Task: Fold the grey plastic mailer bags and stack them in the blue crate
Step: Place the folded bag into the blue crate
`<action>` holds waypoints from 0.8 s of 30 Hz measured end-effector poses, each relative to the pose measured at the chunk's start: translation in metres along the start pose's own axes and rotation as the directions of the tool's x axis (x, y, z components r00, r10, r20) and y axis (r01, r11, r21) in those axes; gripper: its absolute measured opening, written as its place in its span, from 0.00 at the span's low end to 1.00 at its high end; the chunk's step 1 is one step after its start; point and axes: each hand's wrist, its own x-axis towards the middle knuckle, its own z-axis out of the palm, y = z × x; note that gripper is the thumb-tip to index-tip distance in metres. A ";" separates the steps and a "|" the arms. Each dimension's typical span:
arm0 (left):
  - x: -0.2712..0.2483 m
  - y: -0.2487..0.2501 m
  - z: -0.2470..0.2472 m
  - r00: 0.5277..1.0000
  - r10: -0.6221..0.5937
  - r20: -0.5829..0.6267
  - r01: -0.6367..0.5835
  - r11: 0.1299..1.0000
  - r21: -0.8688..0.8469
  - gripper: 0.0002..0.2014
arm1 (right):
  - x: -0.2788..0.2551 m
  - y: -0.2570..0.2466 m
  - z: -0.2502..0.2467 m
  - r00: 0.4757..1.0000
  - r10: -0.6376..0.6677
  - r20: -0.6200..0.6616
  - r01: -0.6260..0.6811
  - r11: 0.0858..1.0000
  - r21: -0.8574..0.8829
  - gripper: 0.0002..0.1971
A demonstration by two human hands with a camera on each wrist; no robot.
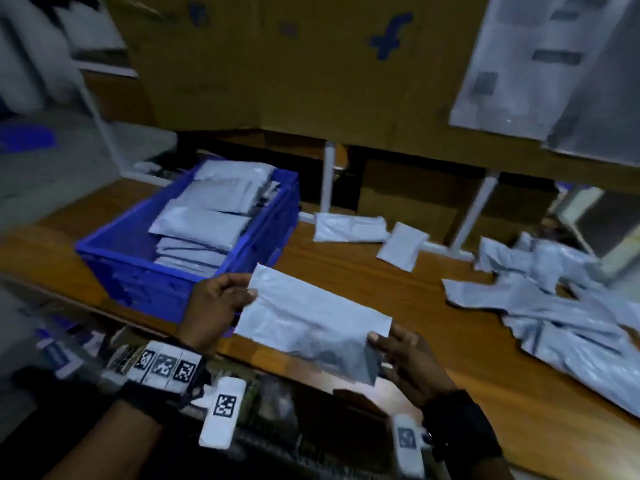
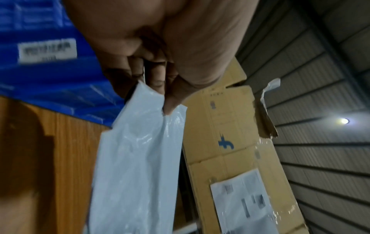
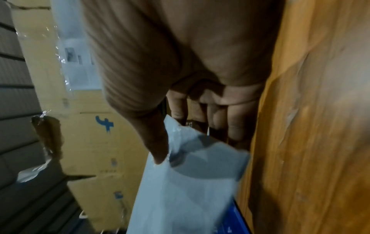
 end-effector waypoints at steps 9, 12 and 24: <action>0.041 0.017 -0.099 0.979 0.154 -0.136 -0.156 0.988 0.000 0.09 | 0.032 -0.054 0.113 0.987 -0.132 0.090 0.146 0.973 -0.181 0.18; 0.076 0.018 -0.139 0.983 0.137 -0.125 -0.146 0.986 -0.074 0.09 | 0.052 -0.069 0.156 0.987 -0.137 0.089 0.148 0.980 -0.133 0.18; 0.195 0.039 -0.287 0.998 0.067 0.018 -0.065 0.995 -0.078 0.13 | 0.158 -0.078 0.313 0.986 -0.053 -0.157 0.017 0.975 -0.221 0.05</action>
